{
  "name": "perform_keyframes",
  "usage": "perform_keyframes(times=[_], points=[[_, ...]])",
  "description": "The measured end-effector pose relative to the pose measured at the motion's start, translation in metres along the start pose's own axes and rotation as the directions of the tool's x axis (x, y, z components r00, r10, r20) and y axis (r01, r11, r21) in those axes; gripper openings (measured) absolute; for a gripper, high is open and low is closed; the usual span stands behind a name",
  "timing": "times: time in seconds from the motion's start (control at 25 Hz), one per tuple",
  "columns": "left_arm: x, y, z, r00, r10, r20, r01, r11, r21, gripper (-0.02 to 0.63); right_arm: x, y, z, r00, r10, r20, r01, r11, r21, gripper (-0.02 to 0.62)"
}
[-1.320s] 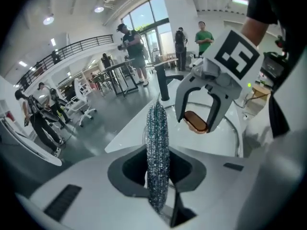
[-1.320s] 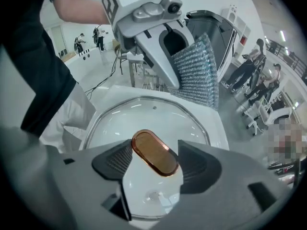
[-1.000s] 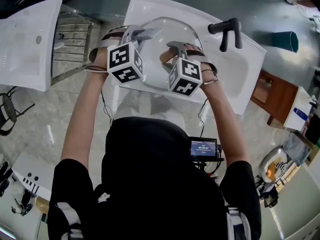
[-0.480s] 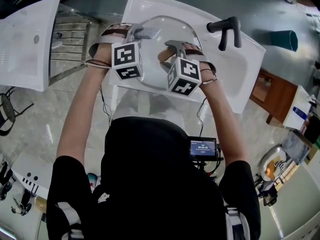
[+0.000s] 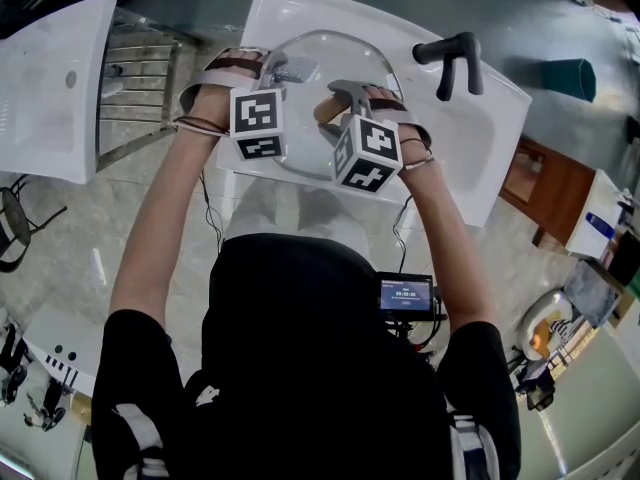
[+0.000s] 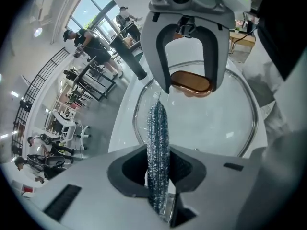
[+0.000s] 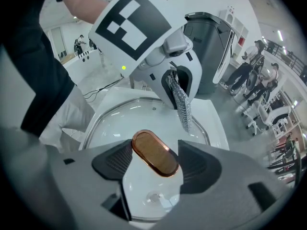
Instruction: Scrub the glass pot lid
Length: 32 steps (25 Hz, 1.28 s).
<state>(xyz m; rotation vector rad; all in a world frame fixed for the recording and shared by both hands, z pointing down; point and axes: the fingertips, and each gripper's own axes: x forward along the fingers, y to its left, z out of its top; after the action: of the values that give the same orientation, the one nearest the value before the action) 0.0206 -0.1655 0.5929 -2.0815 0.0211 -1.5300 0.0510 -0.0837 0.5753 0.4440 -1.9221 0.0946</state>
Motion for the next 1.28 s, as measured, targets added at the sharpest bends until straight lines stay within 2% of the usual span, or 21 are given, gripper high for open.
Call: perform_keyframes(times=[0.68, 1.28], points=[[-0.005, -0.01, -0.004, 1.0, -0.006, -0.015, 0.006, 1.0, 0.025, 0.072, 0.001, 0.0, 0.001, 1.0, -0.003, -0.007, 0.003, 1.0, 0.007, 0.291], [-0.03, -0.051, -0.006, 0.999, -0.041, -0.022, 0.041, 0.999, 0.028, 0.071, 0.0, 0.0, 0.001, 1.0, -0.006, -0.009, 0.006, 1.0, 0.006, 0.291]])
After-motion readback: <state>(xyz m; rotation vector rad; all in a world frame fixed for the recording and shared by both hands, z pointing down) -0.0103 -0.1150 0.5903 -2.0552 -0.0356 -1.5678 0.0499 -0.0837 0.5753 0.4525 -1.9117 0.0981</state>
